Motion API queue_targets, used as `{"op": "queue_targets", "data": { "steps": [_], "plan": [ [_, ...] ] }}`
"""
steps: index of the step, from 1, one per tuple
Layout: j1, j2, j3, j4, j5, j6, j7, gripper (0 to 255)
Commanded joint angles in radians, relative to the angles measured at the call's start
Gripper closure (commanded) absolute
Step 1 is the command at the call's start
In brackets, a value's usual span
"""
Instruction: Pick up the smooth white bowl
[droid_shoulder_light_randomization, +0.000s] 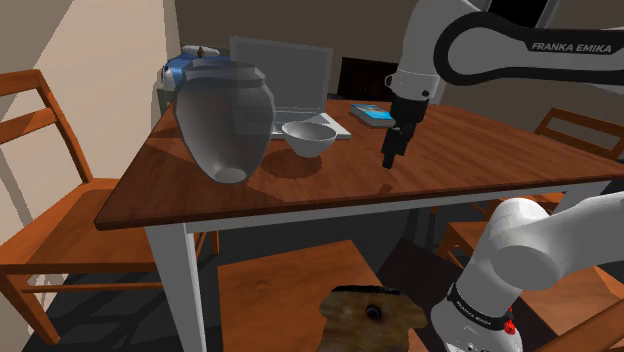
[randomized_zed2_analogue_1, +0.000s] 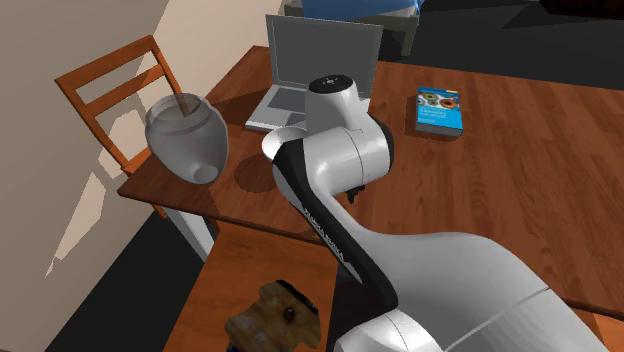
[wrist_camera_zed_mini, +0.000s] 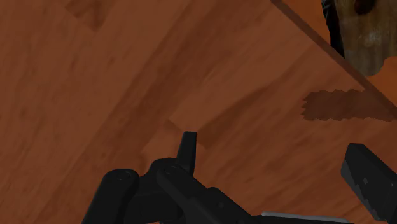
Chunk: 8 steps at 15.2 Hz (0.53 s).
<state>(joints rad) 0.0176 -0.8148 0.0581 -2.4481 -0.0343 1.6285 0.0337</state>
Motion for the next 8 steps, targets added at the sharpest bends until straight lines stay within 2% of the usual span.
{"op": "queue_targets", "data": {
  "steps": [1,8],
  "plan": [
    [0.000,0.000,0.000,0.000,0.000,0.000,0.000,0],
    [-0.017,0.269,-0.043,0.233,0.010,0.061,-0.033,0]
  ]
}}
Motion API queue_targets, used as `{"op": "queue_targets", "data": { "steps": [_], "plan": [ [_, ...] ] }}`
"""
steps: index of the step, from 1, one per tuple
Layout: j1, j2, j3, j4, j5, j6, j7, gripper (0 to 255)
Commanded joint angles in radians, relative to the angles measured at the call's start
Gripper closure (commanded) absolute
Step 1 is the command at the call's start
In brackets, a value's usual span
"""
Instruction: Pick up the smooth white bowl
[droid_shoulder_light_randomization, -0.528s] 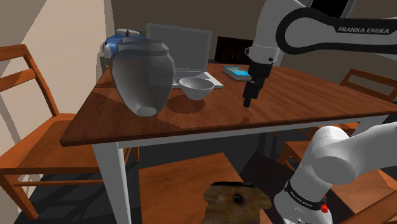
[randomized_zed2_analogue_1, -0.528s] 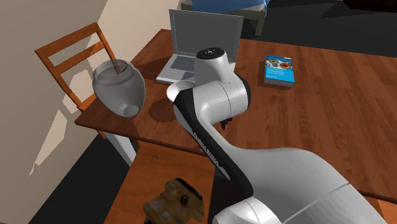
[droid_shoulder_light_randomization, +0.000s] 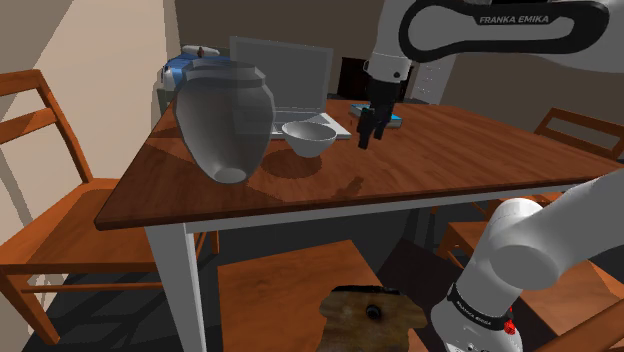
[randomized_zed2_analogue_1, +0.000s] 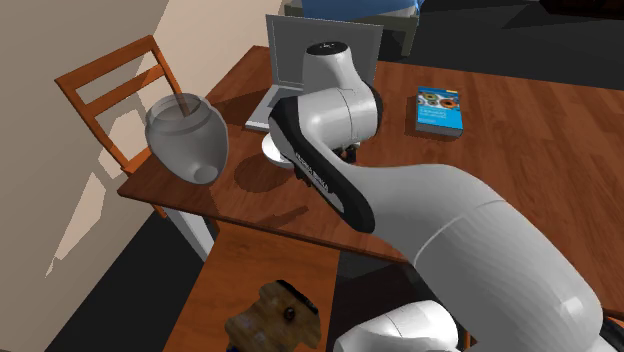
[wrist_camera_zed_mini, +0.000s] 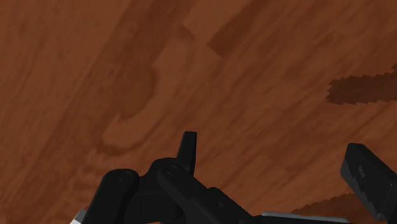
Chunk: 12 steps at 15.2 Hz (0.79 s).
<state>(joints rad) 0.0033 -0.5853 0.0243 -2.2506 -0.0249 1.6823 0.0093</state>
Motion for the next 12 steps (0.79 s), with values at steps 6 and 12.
{"op": "queue_targets", "data": {
  "steps": [6,12],
  "plan": [
    [-0.010,0.261,-0.043,0.276,0.027,0.009,-0.040,0],
    [-0.019,0.485,-0.073,0.560,0.069,-0.036,-0.072,0]
  ]
}}
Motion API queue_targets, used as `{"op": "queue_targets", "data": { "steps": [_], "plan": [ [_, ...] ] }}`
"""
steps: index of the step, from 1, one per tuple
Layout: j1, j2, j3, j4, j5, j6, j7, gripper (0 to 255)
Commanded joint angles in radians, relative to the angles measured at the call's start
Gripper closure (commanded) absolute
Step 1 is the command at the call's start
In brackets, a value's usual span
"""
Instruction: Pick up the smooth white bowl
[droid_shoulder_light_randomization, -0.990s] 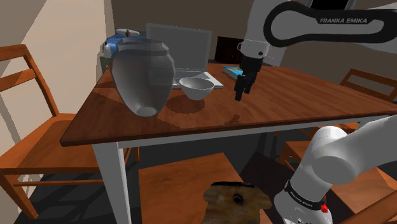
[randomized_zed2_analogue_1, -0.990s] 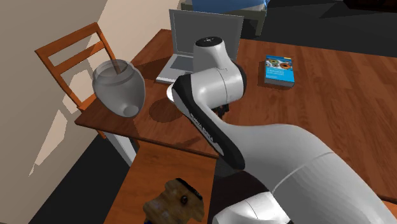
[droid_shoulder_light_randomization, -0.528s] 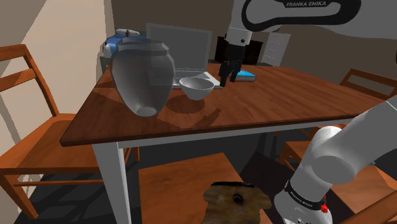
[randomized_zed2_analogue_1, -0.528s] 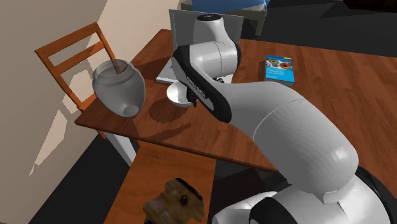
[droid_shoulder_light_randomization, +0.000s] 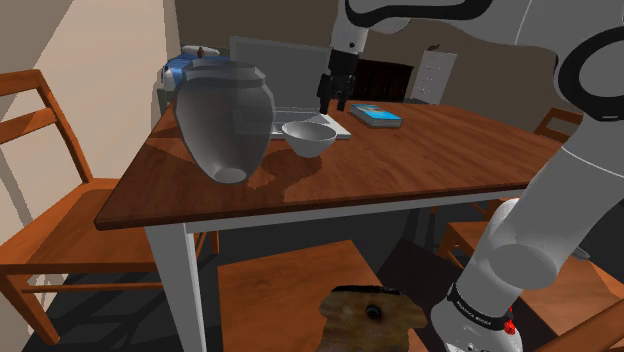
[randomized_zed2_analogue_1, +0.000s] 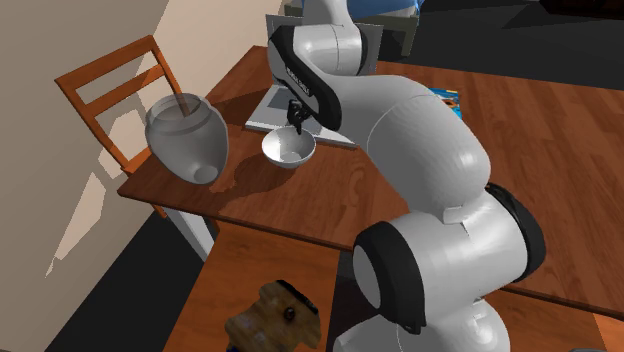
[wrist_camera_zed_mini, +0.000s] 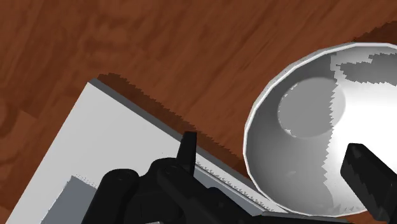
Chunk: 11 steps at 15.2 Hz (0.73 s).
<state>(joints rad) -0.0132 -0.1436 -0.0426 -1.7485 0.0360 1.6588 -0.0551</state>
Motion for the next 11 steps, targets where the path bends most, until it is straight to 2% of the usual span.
{"op": "queue_targets", "data": {
  "steps": [1,9,10,11],
  "plan": [
    [-0.003,0.040,-0.006,0.041,0.008,0.002,-0.008,0],
    [-0.003,0.025,-0.005,-0.065,0.008,0.093,-0.012,0],
    [-0.002,0.022,-0.004,-0.068,0.008,0.094,-0.011,255],
    [-0.002,0.023,-0.004,-0.068,0.008,0.094,-0.010,255]
  ]
}}
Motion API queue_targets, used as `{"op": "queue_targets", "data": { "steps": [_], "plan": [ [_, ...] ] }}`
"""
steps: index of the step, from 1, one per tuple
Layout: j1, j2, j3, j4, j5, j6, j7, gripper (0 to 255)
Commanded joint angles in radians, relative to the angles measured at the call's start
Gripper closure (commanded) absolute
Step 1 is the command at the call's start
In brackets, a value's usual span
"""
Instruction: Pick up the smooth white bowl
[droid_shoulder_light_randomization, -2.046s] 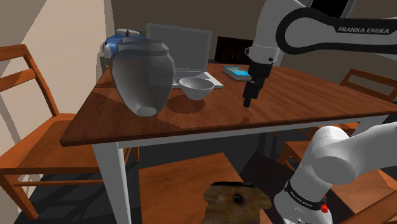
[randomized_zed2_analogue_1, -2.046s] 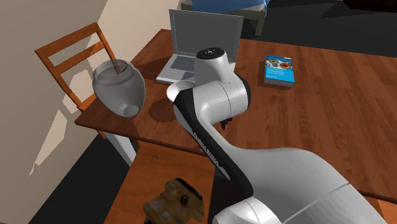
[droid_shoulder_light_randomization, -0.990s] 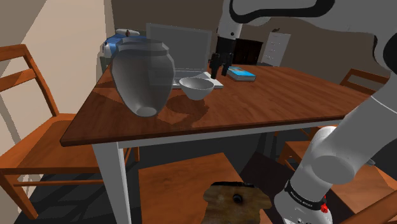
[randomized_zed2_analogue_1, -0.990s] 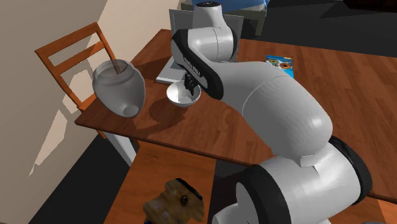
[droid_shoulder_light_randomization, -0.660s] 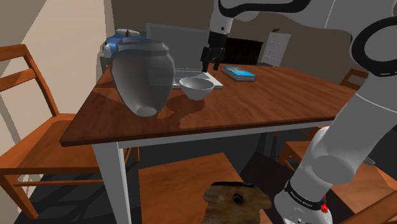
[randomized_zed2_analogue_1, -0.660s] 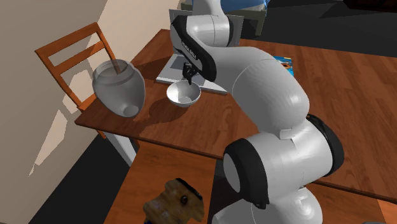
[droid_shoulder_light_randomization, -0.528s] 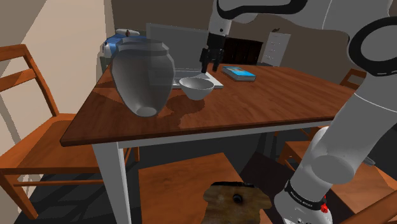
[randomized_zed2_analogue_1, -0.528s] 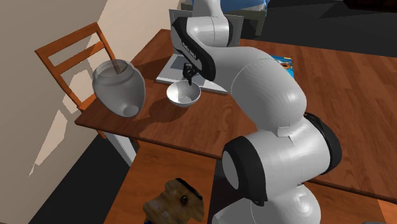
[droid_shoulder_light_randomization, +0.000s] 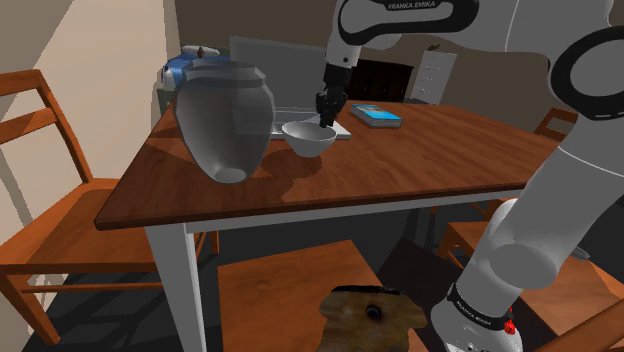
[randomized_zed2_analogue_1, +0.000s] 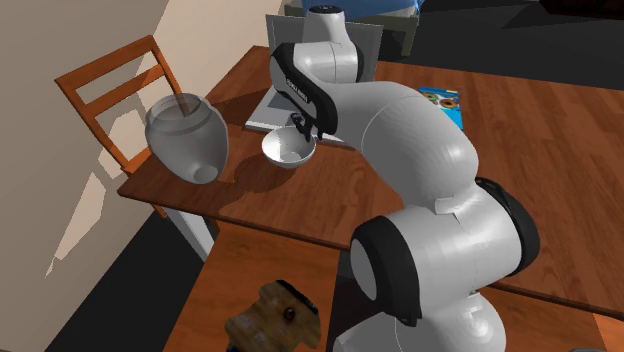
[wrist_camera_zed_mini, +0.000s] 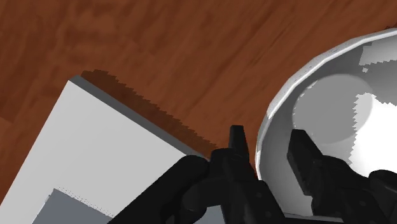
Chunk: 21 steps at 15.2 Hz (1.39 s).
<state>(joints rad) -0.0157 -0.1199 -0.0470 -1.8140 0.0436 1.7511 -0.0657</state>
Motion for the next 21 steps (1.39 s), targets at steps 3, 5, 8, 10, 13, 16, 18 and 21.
{"op": "queue_targets", "data": {
  "steps": [3,5,8,10,13,16,18,21],
  "plan": [
    [0.000,-0.001,0.000,-0.002,0.000,0.002,0.001,255],
    [0.000,-0.001,0.000,-0.002,0.000,0.002,0.001,255],
    [0.000,0.001,-0.001,0.001,0.000,0.001,-0.001,255],
    [0.000,0.005,-0.001,0.031,0.000,-0.027,0.000,255],
    [0.000,0.012,-0.001,0.080,0.000,-0.068,0.001,255],
    [-0.001,0.021,-0.001,0.131,0.000,-0.110,0.003,255],
    [-0.001,0.028,-0.002,0.167,0.001,-0.139,0.004,255],
    [-0.001,0.041,-0.002,0.224,0.001,-0.182,0.005,255]
  ]
}}
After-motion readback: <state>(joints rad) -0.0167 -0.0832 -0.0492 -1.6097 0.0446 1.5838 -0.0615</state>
